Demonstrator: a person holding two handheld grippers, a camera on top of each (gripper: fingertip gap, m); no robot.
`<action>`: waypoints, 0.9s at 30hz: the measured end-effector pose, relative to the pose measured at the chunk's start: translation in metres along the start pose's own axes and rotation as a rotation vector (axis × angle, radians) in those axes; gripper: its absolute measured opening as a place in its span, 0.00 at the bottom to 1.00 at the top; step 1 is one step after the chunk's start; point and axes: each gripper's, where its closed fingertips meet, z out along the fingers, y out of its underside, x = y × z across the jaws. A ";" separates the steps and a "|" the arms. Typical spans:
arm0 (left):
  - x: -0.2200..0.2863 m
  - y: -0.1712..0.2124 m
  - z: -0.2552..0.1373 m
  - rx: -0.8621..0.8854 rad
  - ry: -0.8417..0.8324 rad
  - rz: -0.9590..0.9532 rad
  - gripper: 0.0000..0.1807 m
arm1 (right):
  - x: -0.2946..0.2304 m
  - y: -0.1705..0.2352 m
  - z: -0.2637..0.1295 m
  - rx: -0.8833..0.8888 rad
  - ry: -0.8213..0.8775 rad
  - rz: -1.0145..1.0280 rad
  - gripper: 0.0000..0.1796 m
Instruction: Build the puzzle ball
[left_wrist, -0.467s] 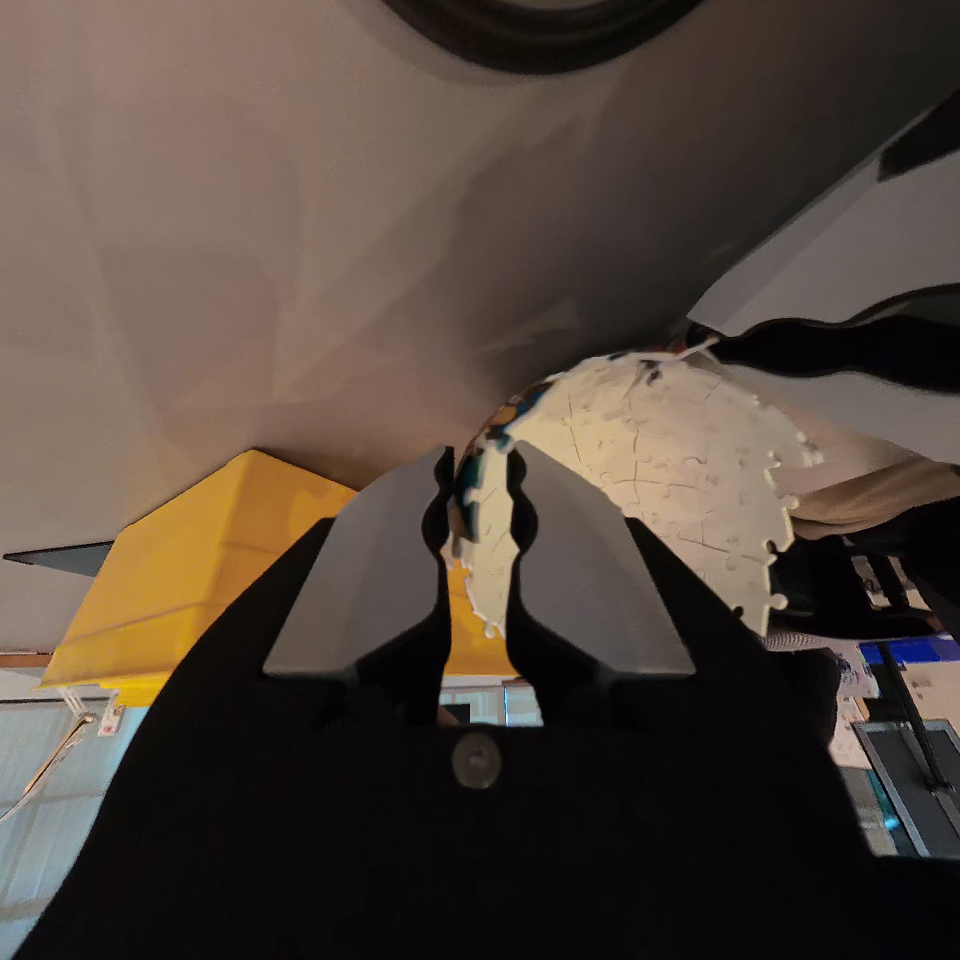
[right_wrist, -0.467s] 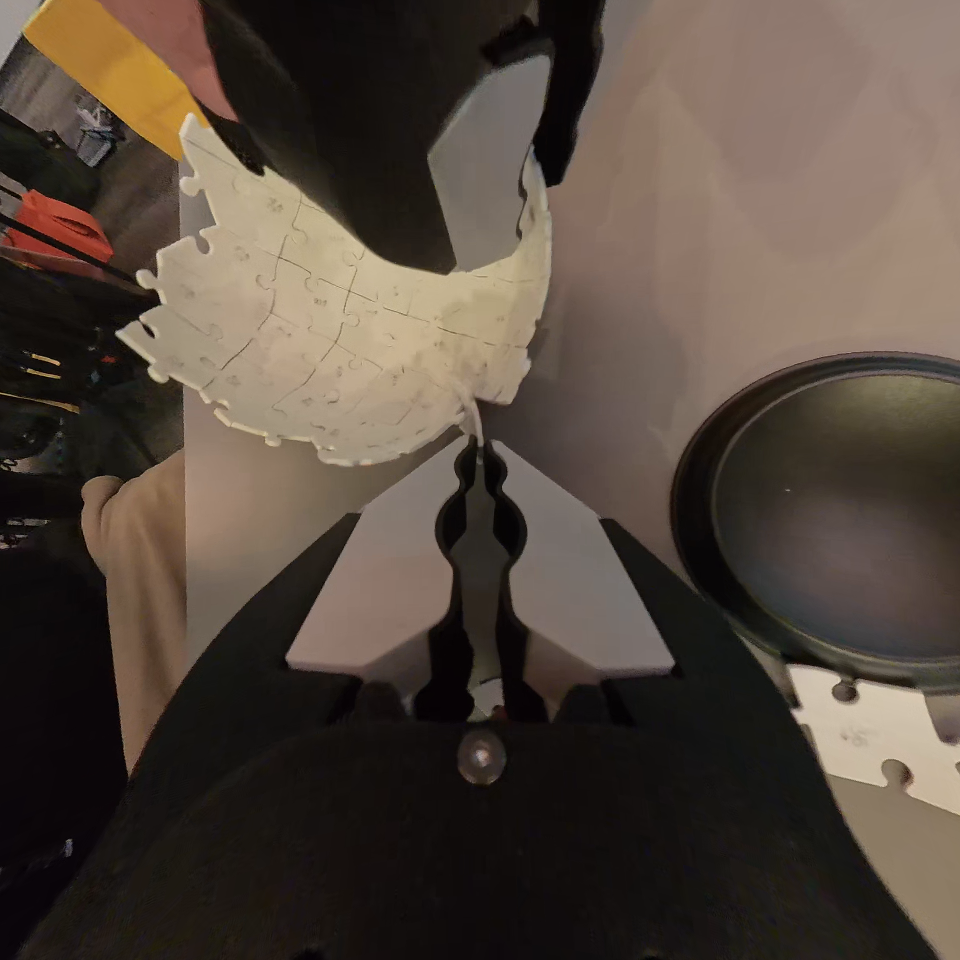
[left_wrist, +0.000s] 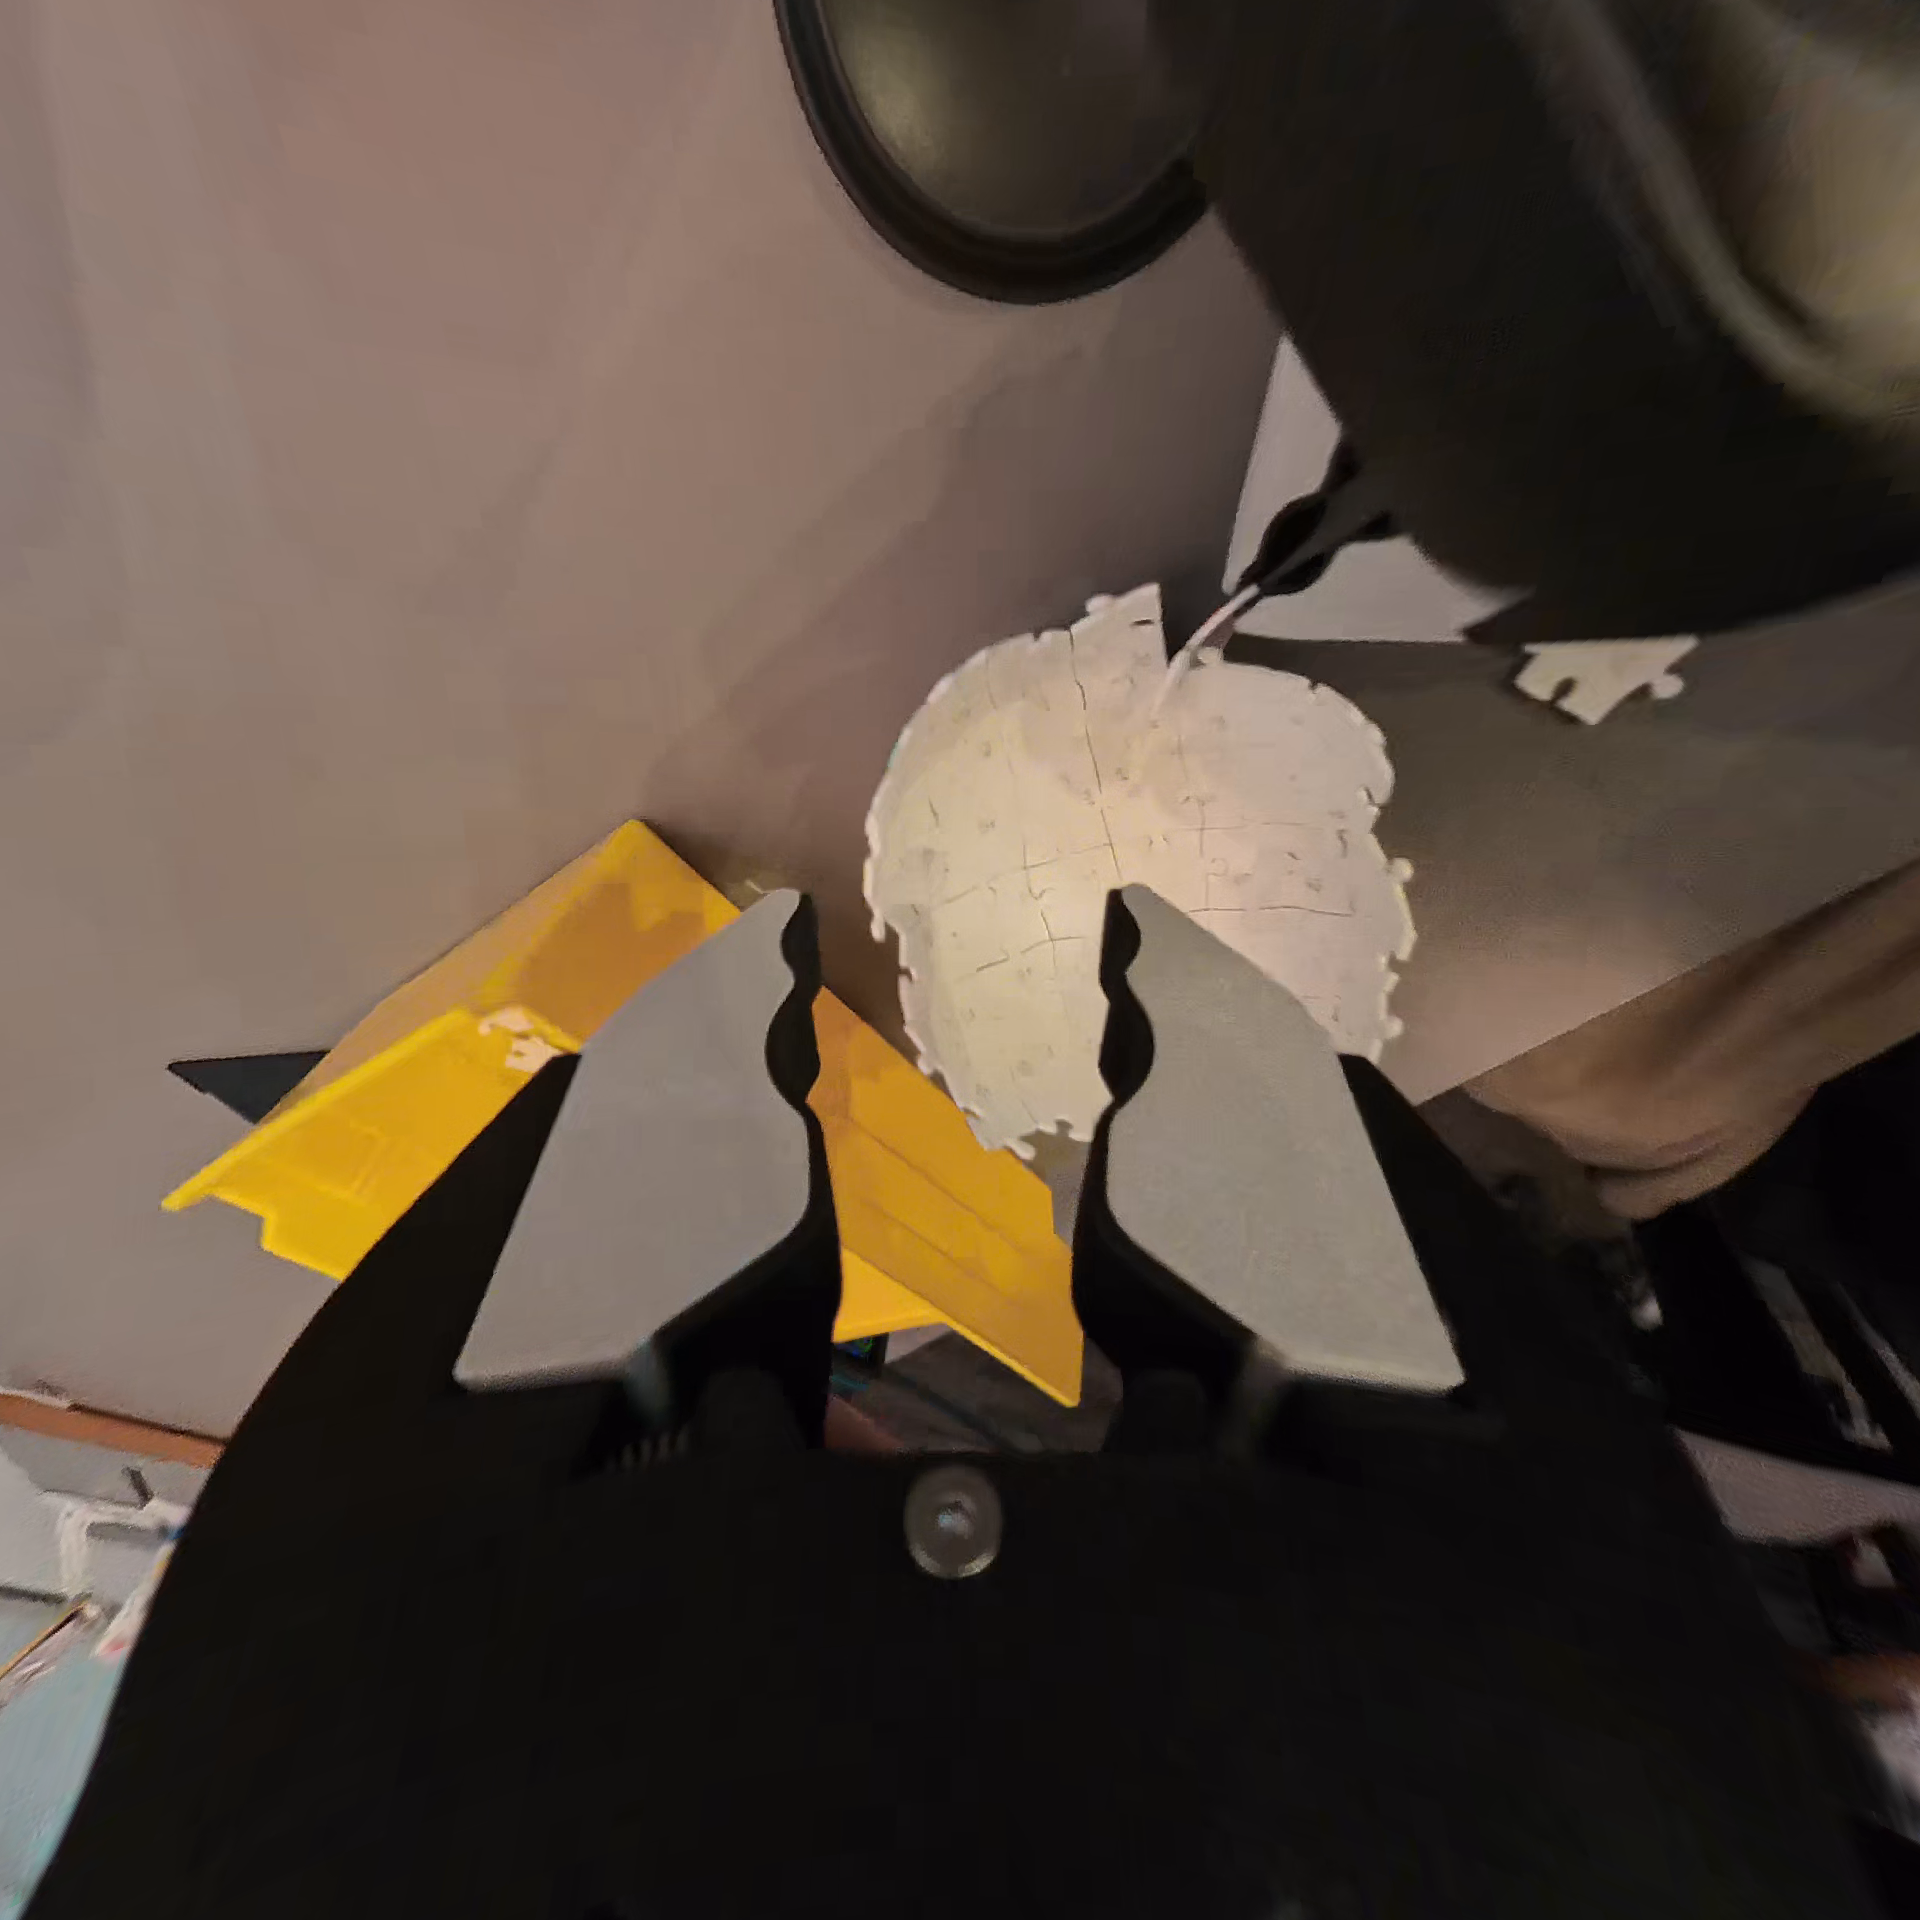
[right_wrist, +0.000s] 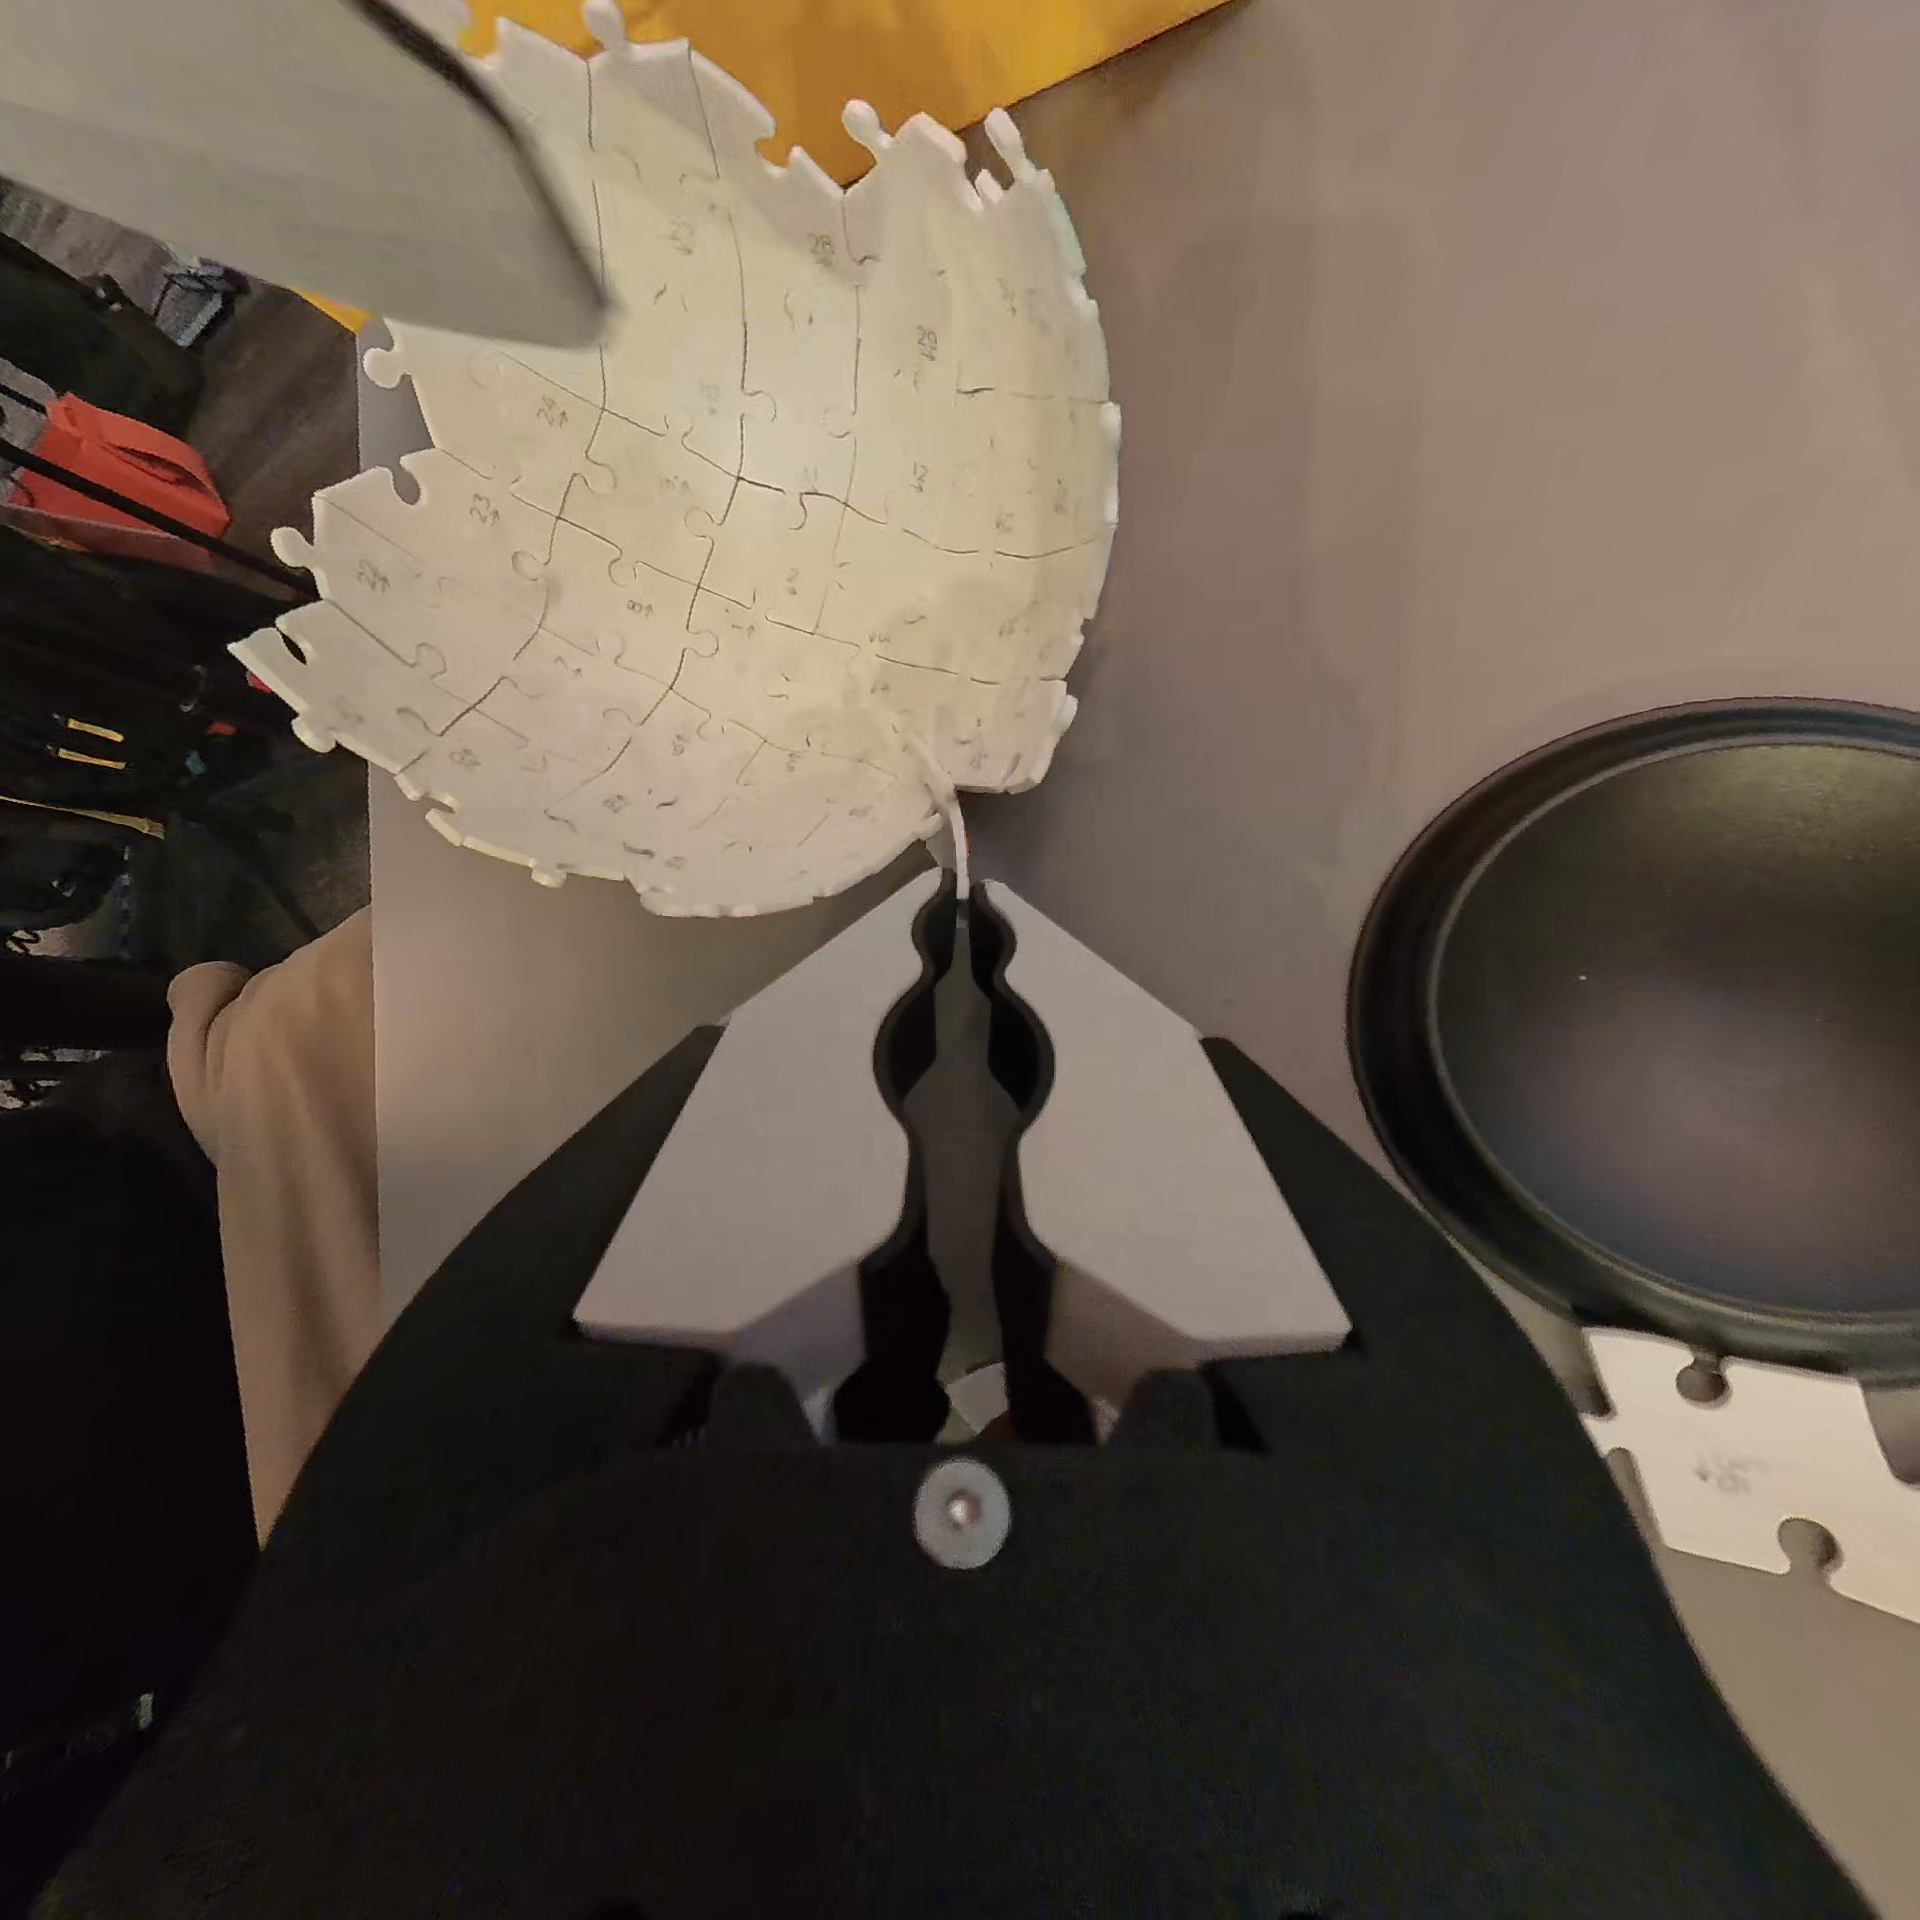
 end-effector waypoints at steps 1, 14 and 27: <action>0.002 0.003 -0.009 0.059 -0.013 -0.029 0.30 | 0.000 0.000 0.000 0.000 0.003 -0.002 0.00; 0.014 0.075 0.022 0.496 0.075 -0.647 0.31 | -0.002 -0.001 0.002 0.019 0.042 -0.009 0.00; 0.012 0.076 0.061 0.410 0.043 -0.718 0.07 | -0.005 -0.002 0.003 0.022 0.053 -0.013 0.00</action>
